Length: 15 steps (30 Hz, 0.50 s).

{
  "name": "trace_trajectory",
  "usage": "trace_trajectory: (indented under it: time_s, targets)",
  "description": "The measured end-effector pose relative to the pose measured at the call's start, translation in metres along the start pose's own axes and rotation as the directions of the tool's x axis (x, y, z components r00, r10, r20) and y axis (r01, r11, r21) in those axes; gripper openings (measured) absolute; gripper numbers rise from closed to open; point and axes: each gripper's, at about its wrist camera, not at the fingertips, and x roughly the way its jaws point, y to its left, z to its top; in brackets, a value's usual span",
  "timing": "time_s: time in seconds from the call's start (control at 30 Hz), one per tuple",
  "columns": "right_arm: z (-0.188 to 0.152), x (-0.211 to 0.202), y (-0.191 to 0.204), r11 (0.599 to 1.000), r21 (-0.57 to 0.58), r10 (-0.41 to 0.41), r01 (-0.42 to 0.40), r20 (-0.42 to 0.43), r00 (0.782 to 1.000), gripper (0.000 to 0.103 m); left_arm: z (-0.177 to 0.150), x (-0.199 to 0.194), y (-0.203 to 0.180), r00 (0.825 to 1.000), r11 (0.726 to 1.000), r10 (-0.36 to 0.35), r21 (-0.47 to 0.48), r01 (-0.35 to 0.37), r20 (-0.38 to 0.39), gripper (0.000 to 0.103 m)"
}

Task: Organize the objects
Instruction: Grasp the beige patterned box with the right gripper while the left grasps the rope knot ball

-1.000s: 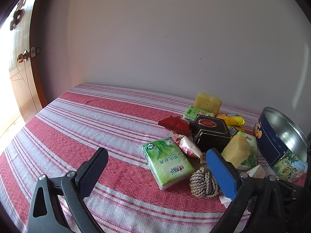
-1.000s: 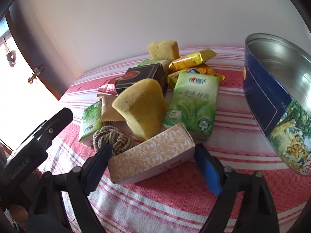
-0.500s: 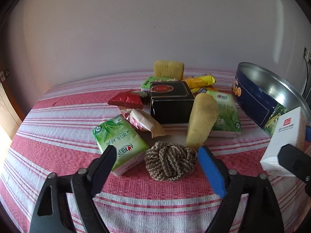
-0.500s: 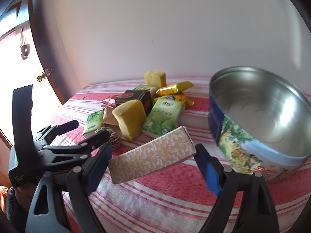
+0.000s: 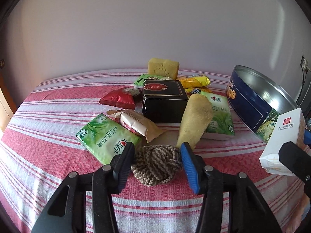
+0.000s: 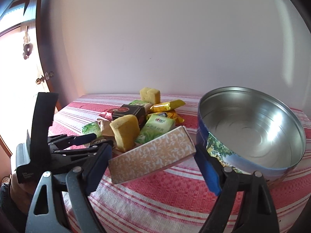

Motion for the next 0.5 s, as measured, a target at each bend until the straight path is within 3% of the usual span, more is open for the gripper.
trace_trajectory:
  time_s: [0.1, 0.13, 0.23, 0.3, 0.4, 0.5]
  targets:
    - [0.0, 0.0, 0.001, 1.0, -0.006, 0.002, -0.002, -0.001, 1.0, 0.087, -0.001, 0.018, -0.004, 0.996, 1.0, 0.019, -0.006, -0.019, -0.092, 0.078]
    - [0.0, 0.0, 0.001, 1.0, -0.01, -0.003, 0.003, 0.0, 1.0, 0.087, -0.004, 0.024, -0.008, 0.992, 1.0, 0.01, -0.019, -0.012, -0.127, 0.078]
    - [0.001, 0.001, 0.0, 1.0, -0.006, -0.006, 0.006, 0.0, 1.0, 0.087, -0.001, 0.022, -0.009, 0.992, 1.0, 0.019, -0.017, -0.021, -0.125, 0.079]
    - [0.002, 0.0, -0.001, 1.0, 0.0, -0.006, 0.006, 0.003, 1.0, 0.087, 0.001, 0.02, -0.008, 0.993, 0.999, 0.012, -0.033, -0.016, -0.119, 0.077]
    - [0.002, 0.001, -0.002, 1.0, 0.009, -0.008, 0.008, 0.002, 1.0, 0.087, 0.003, 0.013, -0.001, 0.995, 0.997, 0.003, -0.076, -0.01, -0.099, 0.057]
    - [0.002, 0.001, -0.002, 1.0, 0.009, -0.013, 0.013, 0.01, 1.0, 0.087, 0.006, 0.01, 0.0, 0.996, 0.995, -0.009, -0.101, -0.001, -0.093, 0.056]
